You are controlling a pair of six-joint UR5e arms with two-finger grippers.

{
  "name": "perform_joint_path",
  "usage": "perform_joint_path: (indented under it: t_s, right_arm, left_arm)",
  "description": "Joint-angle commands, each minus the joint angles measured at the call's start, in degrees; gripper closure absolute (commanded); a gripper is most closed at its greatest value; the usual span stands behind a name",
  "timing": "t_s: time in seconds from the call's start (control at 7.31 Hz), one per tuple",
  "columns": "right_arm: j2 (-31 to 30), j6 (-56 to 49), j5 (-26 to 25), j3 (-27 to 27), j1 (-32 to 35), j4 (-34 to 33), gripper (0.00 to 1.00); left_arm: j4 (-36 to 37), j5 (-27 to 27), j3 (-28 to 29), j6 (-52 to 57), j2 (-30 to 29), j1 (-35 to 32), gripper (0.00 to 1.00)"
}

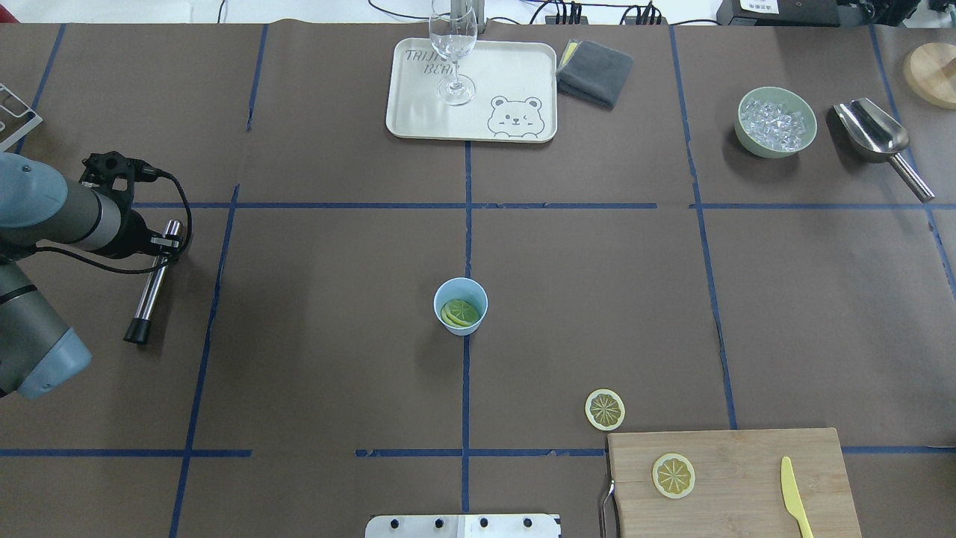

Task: Squeeze lemon into cup
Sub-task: 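Close the left gripper around the top of the muddler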

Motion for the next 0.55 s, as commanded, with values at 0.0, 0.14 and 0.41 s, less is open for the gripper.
perform_joint_path:
  t_s: [0.0, 0.14, 0.41]
  right_arm:
    - [0.01, 0.09, 0.0, -0.09, 0.01, 0.0, 0.0]
    - [0.01, 0.18, 0.0, -0.09, 0.01, 0.0, 0.0]
    - [0.01, 0.27, 0.0, -0.18, 0.01, 0.0, 0.0]
  left_arm:
    - [0.08, -0.05, -2.05, 0.14, 0.02, 0.0, 1.0]
    - [0.08, -0.22, -4.59, 0.14, 0.11, -0.17, 1.0]
    - [-1.14, 0.04, -8.29, 0.23, -2.77, -0.17, 1.0]
